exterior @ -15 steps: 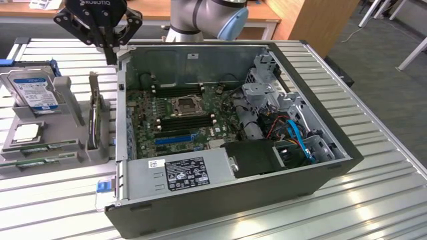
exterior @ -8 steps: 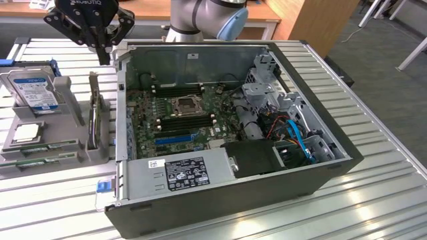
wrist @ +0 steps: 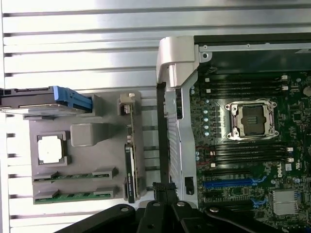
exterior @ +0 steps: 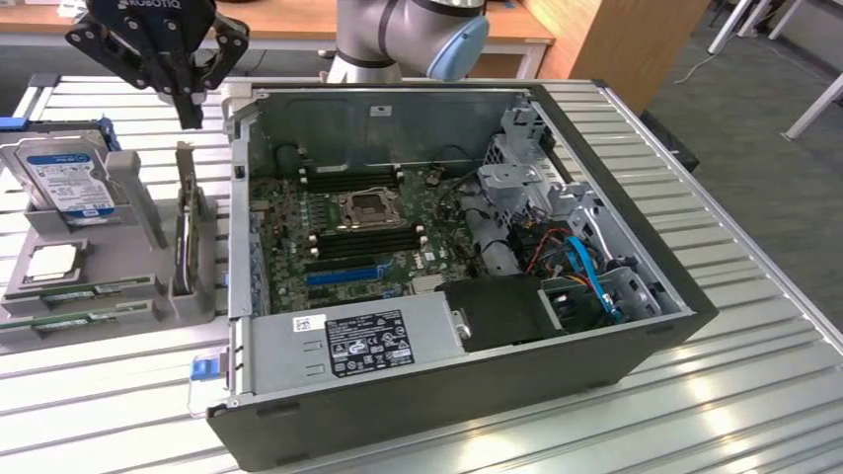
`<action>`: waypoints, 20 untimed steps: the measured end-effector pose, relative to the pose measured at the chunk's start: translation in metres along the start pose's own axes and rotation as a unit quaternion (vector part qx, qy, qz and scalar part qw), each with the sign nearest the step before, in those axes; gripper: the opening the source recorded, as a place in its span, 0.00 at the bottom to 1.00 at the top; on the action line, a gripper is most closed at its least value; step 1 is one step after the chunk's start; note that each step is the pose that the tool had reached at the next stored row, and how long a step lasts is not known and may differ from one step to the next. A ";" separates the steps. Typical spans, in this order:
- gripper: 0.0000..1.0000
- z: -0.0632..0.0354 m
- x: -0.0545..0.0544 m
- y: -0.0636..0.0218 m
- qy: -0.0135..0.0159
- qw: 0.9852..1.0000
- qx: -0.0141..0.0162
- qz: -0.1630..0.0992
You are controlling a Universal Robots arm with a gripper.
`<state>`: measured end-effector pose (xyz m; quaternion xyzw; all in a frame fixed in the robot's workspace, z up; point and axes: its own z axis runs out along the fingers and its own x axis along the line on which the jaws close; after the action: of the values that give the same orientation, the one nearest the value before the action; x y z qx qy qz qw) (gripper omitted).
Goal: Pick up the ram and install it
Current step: 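Reach for the ram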
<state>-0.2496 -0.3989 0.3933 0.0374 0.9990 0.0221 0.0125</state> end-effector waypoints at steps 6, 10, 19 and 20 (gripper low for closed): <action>0.10 -0.0003 0.012 -0.0008 0.000 1.000 0.000 0.000; 0.10 -0.0004 0.019 -0.0014 0.000 1.000 0.000 0.000; 0.10 -0.0008 0.034 -0.0025 0.000 1.000 0.000 0.000; 0.10 -0.0009 0.035 -0.0026 0.000 1.000 0.000 0.000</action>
<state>-0.2851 -0.3989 0.3932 0.0374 0.9990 0.0221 0.0125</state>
